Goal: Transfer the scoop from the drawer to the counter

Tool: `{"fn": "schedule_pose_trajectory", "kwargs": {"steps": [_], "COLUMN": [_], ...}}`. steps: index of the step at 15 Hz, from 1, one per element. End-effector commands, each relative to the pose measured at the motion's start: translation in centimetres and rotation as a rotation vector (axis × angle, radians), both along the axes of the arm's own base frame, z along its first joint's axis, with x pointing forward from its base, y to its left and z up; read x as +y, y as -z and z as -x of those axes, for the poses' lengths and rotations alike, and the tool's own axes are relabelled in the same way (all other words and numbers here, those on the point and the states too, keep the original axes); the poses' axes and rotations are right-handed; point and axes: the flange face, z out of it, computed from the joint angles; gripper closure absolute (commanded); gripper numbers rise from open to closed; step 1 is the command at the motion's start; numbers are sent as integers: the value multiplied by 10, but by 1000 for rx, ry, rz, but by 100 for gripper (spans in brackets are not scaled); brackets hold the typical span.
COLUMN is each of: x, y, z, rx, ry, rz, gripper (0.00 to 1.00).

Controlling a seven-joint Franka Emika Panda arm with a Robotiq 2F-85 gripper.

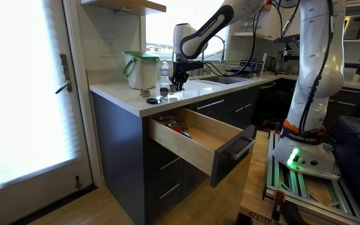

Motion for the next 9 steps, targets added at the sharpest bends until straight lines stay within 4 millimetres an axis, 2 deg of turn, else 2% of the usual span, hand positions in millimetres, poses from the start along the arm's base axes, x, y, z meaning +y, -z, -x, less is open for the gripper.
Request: {"fn": "schedule_pose_trajectory", "kwargs": {"steps": [1,9], "x": [-10,-13], "y": [15,26], "z": [-4,-10], "rx": [-8,-53], "ry": [-31,-57], "rz": [-6,-8], "gripper": [95,94]}}
